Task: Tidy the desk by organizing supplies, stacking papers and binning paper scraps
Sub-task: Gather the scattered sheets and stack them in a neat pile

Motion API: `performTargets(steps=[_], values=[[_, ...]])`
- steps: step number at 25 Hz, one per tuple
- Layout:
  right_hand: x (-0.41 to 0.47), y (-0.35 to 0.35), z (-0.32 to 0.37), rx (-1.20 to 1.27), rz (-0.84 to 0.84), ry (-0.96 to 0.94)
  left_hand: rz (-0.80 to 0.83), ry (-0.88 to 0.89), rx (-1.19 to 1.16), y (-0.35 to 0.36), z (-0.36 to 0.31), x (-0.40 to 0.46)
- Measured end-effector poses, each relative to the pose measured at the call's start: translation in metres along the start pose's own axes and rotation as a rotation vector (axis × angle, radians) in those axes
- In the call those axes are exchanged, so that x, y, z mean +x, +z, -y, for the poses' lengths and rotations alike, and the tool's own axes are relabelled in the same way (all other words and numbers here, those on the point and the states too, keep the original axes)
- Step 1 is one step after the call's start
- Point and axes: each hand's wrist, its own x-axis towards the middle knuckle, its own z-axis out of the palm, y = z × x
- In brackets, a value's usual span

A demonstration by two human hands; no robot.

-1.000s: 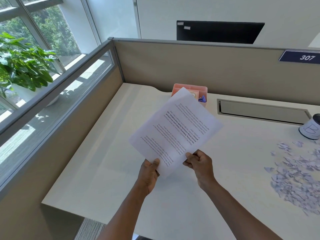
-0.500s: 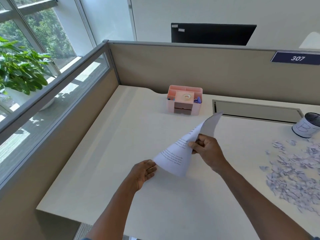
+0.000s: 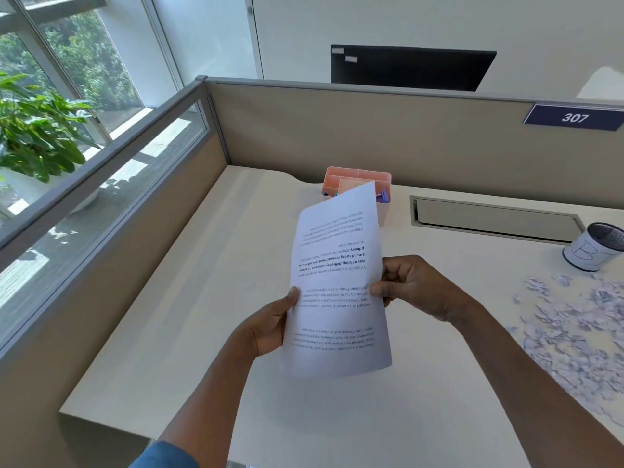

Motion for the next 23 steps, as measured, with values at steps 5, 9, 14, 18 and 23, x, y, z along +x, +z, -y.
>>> performTargets(steps=[5, 9, 14, 18, 23], values=[[0.0, -0.014, -0.016, -0.119, -0.136, 0.059, -0.163, 0.313, 0.145, 0.005, -0.01, 0.003], [0.004, -0.012, -0.033, -0.237, -0.335, 0.062, -0.37, 0.532, 0.229, 0.013, -0.019, 0.01], [0.009, 0.012, -0.061, -0.478, -0.645, -0.008, -0.539, 0.617, 0.351, 0.025, -0.01, 0.019], [0.005, 0.029, -0.085, -0.526, -0.734, -0.045, -0.637, 0.614, 0.391, 0.026, 0.009, 0.022], [0.003, 0.038, -0.097, -0.539, -0.764, -0.021, -0.695, 0.563, 0.455, 0.026, 0.022, 0.018]])
